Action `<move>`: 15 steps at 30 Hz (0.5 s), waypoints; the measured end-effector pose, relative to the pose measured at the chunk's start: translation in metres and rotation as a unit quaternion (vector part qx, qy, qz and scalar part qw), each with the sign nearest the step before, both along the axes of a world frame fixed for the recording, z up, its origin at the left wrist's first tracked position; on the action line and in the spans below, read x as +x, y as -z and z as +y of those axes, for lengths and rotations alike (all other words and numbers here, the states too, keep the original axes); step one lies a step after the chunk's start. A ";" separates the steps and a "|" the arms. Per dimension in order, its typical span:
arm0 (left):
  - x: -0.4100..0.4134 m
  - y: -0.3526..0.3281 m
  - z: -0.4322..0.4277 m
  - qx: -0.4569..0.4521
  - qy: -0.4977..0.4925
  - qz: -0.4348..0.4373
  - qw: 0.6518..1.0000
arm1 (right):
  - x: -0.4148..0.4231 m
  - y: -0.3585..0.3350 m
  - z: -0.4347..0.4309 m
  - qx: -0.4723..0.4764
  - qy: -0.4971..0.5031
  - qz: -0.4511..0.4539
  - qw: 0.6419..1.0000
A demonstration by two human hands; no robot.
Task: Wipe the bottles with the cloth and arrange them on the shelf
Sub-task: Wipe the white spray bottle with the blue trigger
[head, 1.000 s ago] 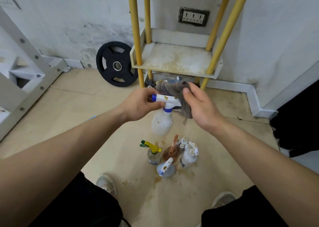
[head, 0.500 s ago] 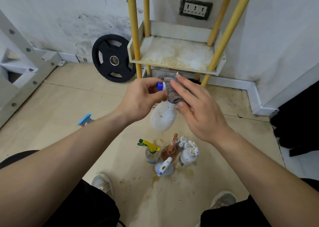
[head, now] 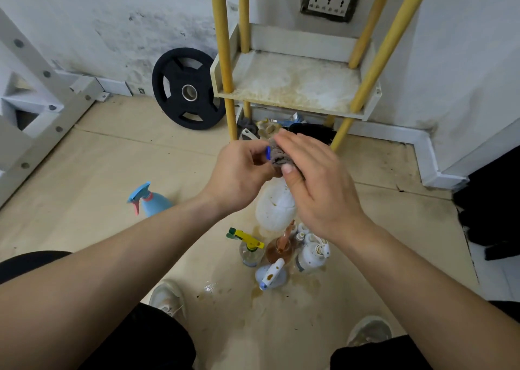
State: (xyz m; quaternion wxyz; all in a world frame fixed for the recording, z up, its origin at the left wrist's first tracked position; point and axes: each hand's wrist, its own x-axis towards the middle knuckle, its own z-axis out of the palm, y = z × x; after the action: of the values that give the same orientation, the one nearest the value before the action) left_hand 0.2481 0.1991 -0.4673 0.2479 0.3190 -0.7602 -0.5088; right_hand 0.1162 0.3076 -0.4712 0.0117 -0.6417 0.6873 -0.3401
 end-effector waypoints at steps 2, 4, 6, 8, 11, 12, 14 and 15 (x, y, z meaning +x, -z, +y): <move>0.000 -0.002 0.001 0.024 -0.005 0.010 1.000 | -0.005 0.000 0.000 -0.004 0.001 -0.006 1.000; 0.001 -0.005 0.001 0.032 -0.009 0.020 0.999 | -0.014 0.001 0.003 0.001 0.018 -0.072 0.997; 0.002 -0.008 0.001 0.031 -0.017 0.028 0.999 | -0.017 -0.001 0.005 0.011 0.049 -0.224 0.973; 0.003 -0.011 0.000 0.023 -0.030 0.031 0.999 | -0.016 -0.001 0.006 0.010 0.086 -0.353 0.931; 0.002 -0.010 0.001 0.009 -0.043 0.041 0.998 | -0.009 -0.002 0.003 0.007 0.143 -0.449 0.882; 0.002 -0.009 0.002 0.007 -0.050 0.044 0.998 | -0.005 -0.002 0.002 0.005 0.158 -0.473 0.867; 0.000 -0.006 0.008 0.009 -0.059 0.051 0.997 | 0.003 -0.002 0.000 0.000 0.185 -0.497 0.848; -0.001 -0.004 0.011 0.009 -0.056 0.056 0.997 | 0.007 -0.001 -0.001 -0.004 0.198 -0.498 0.844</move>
State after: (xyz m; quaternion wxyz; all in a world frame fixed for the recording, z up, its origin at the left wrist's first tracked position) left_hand 0.2471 0.2098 -0.4630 0.3157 0.3344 -0.7214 -0.5177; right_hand 0.1231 0.3066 -0.4697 0.2824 -0.2365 0.7003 -0.6114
